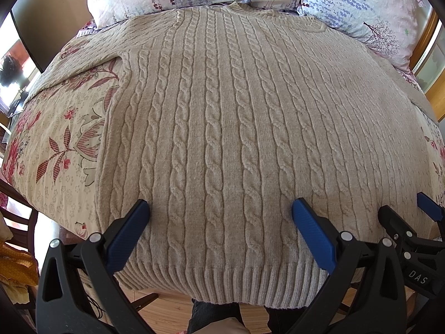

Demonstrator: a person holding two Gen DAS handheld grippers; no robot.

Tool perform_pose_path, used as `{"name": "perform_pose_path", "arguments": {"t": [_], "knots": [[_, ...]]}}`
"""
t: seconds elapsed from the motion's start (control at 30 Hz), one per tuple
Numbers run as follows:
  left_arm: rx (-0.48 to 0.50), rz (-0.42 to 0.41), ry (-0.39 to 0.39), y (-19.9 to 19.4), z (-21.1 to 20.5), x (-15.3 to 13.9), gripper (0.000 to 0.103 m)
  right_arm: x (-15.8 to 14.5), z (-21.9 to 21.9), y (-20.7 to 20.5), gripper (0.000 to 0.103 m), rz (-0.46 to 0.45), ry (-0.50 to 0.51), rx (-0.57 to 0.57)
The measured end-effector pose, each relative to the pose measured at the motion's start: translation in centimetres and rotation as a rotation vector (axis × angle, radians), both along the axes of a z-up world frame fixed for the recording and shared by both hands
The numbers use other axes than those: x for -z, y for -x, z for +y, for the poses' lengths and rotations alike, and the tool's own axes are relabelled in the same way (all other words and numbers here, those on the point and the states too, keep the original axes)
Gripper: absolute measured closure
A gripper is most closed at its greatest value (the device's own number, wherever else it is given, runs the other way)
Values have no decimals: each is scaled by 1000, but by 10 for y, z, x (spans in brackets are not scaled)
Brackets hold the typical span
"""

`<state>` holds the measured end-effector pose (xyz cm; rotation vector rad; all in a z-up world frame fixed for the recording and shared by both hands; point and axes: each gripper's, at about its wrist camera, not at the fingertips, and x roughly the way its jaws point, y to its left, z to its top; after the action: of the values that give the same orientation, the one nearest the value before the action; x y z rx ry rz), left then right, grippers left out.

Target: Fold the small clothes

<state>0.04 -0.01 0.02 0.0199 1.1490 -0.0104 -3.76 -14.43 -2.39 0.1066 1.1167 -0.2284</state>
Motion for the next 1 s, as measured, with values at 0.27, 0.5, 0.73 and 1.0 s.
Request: {"name": "perform_pose_path", "arguments": {"t": [0.27, 0.5, 0.73, 1.0], "knots": [[6, 2, 0, -6, 1, -1, 2, 0, 0, -2, 1, 4, -3, -9], [11, -3, 27, -9, 3, -2, 2, -3, -7, -6, 1, -19, -30, -16], [33, -51, 93, -32, 0, -13, 2, -20, -69, -19, 6, -127, -190, 87], [132, -145, 169, -63, -24, -33, 2, -43, -193, -37, 14, -296, -347, 351]]}}
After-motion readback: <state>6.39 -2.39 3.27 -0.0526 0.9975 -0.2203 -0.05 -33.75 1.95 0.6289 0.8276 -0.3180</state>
